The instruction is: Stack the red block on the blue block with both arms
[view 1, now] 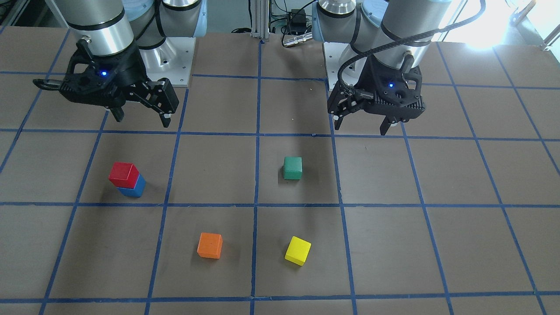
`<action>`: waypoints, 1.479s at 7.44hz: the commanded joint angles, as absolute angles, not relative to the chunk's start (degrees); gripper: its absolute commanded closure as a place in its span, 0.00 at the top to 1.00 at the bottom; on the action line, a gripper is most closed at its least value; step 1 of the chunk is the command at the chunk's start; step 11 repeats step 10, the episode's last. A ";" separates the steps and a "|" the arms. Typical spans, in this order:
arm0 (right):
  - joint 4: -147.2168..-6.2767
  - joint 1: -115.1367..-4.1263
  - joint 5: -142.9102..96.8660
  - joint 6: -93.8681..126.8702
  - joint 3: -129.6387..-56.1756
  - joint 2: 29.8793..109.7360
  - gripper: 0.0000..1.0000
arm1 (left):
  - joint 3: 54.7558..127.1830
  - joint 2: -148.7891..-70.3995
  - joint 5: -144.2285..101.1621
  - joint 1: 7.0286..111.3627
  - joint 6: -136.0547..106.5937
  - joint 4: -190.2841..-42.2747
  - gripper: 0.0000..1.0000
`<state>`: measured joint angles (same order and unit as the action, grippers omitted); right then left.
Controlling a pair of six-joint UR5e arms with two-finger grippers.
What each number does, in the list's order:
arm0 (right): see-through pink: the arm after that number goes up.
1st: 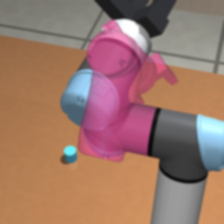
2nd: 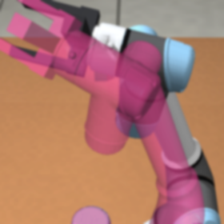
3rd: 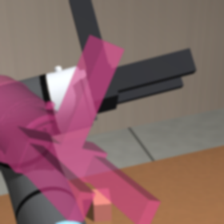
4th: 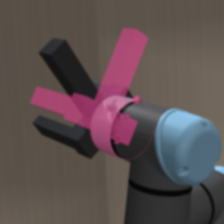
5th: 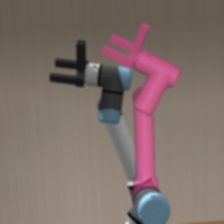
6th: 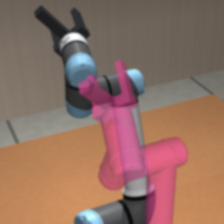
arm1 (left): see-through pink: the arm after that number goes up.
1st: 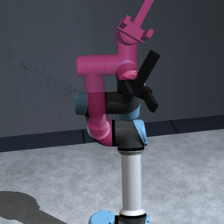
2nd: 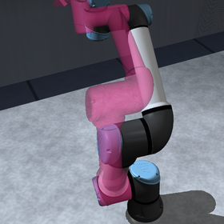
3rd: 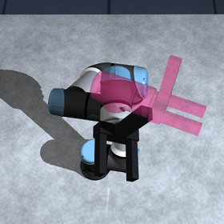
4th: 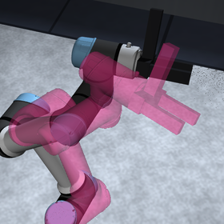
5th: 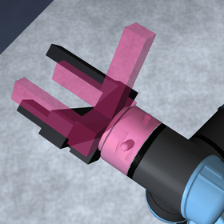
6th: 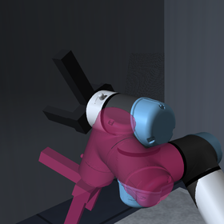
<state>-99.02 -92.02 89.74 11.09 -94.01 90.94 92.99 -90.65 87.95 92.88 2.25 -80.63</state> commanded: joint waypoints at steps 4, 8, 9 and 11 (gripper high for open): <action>-96.06 -89.82 88.50 14.50 -92.81 91.32 1.00 | 93.43 -90.08 88.50 92.37 2.37 -80.51 1.00; -96.68 -89.91 88.94 13.62 -92.90 91.23 1.00 | 93.87 -90.44 88.06 92.46 2.20 -80.24 1.00; -96.77 -89.91 88.86 13.62 -92.81 91.14 1.00 | 93.87 -90.44 88.24 92.46 2.20 -80.24 1.00; -96.85 -89.91 88.86 13.62 -92.81 91.06 1.00 | 93.78 -90.61 87.98 92.55 2.20 -80.24 1.00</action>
